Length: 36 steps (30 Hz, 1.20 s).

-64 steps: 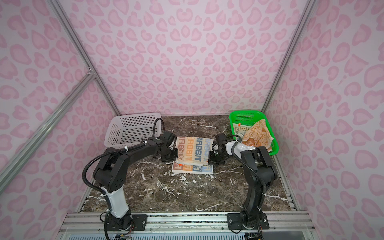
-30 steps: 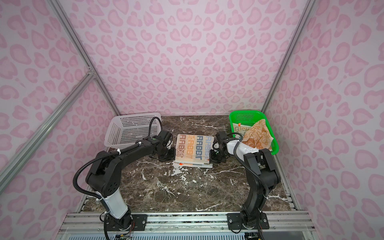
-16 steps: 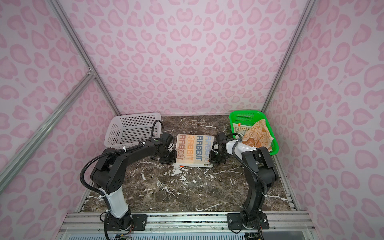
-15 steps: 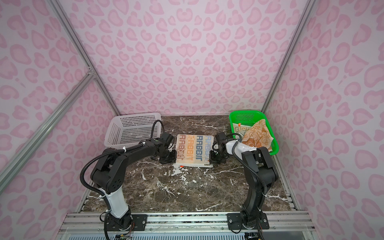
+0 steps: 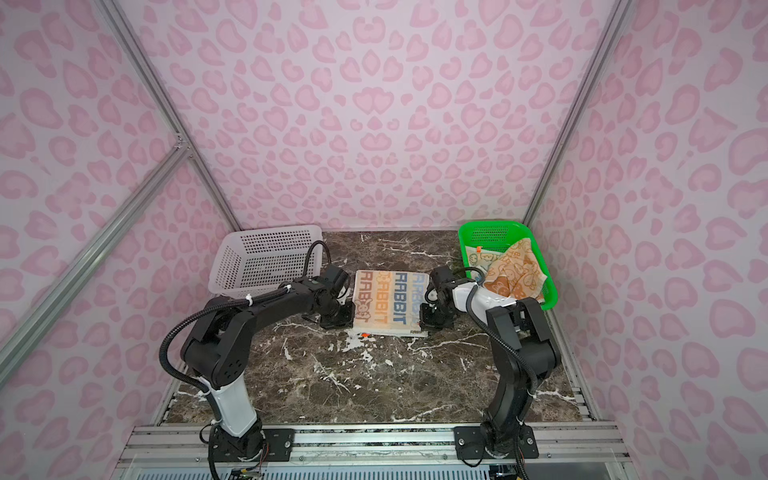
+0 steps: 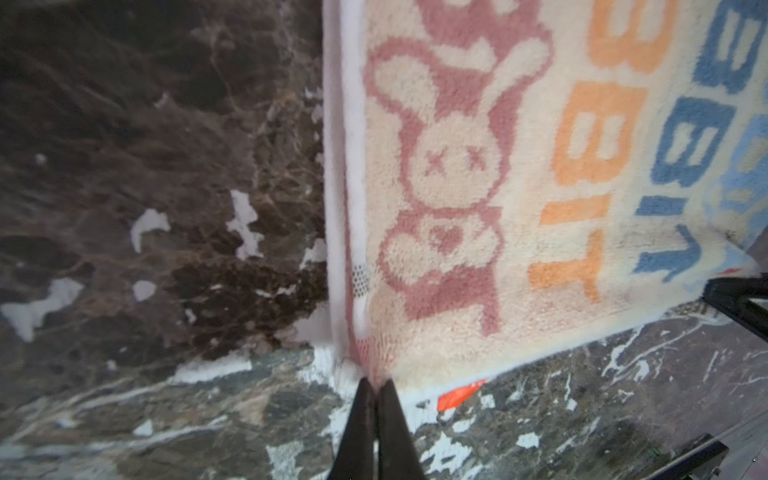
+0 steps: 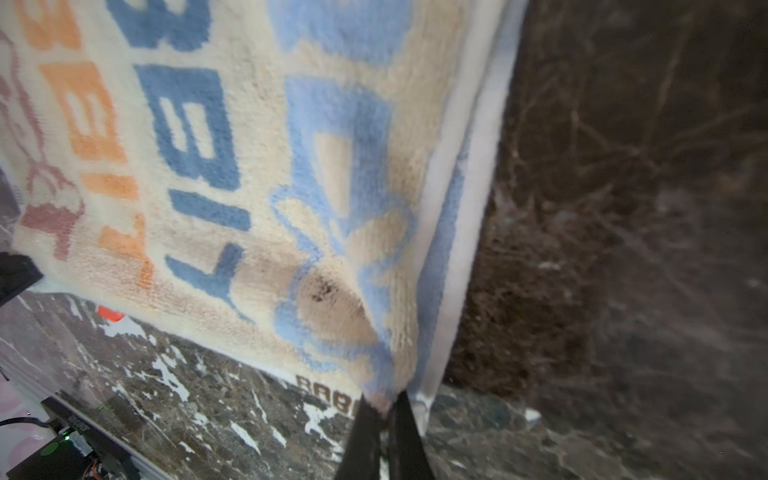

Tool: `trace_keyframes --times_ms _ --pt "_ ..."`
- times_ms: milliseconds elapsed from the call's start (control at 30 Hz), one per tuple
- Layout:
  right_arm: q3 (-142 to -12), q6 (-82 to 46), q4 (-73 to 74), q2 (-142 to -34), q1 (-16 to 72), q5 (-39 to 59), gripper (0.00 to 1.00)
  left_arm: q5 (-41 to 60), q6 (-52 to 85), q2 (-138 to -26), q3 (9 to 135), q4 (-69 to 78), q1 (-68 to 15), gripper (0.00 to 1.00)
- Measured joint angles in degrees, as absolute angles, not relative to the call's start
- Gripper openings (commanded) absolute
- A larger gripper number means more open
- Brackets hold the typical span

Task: Fold and stack the towels
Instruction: 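Press the folded edge down with both grippers and release, then raise both grippers off the folded towel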

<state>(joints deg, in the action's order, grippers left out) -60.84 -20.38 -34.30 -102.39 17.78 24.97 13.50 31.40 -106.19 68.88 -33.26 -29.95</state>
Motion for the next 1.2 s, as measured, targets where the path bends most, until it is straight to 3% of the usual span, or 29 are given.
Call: trace_keyframes --times_ms 133,233,333,433,467,500,533,567,600,633,667,967,1200 --pt "-60.75 -20.4 -33.98 -102.96 18.09 24.82 0.05 13.47 31.4 -107.2 68.84 -33.26 -30.09 0.03" --pt "-60.9 -20.51 -34.04 -102.96 18.65 24.23 0.16 13.43 31.38 -107.39 68.84 -33.32 -30.24 0.06" --pt "-61.32 -20.53 -34.22 -102.74 19.09 23.99 0.32 12.95 31.22 -107.39 69.1 -33.8 -30.28 0.15" --pt "-61.82 -20.49 -35.03 -101.32 19.33 22.98 0.53 12.49 31.18 -106.91 69.97 -34.81 -30.33 0.38" --pt "-62.19 -20.49 -35.62 -100.55 19.33 22.7 0.59 12.14 31.14 -106.39 70.41 -35.24 -30.41 0.51" --pt "-62.65 -20.51 -36.16 -99.7 19.33 22.5 0.66 11.9 31.14 -105.71 70.91 -35.62 -30.48 0.7" --pt "-63.07 -20.47 -36.45 -98.98 19.33 22.46 0.73 11.75 31.14 -105.19 71.42 -35.88 -30.5 0.8" --pt "-63.7 -20.53 -37.06 -98.06 19.33 22.15 0.81 11.46 31.05 -104.62 72.07 -36.14 -30.59 0.82" --pt "-64.51 -20.45 -37.69 -97.1 19.33 22.04 0.89 11.2 31.03 -104.22 72.75 -36.47 -30.65 1.0" --pt "-65.21 -20.4 -38.22 -96.38 19.33 21.96 0.97 10.9 31.05 -103.9 73.49 -36.86 -30.65 0.98" --pt "-66.17 -20.38 -38.87 -95.61 19.33 21.89 0.98 10.46 30.89 -103.48 74.43 -37.52 -30.65 0.98" --pt "-72.49 -24.45 -34.83 -98.78 16.32 27.0 0.98 15.68 36.8 -103.35 83.02 -32.69 -29.65 0.98" --pt "-68.25 -31.35 -23.64 -102.94 17.52 34.46 0.98 19.9 44.82 -104.57 78.5 -24.18 -30.2 0.98"
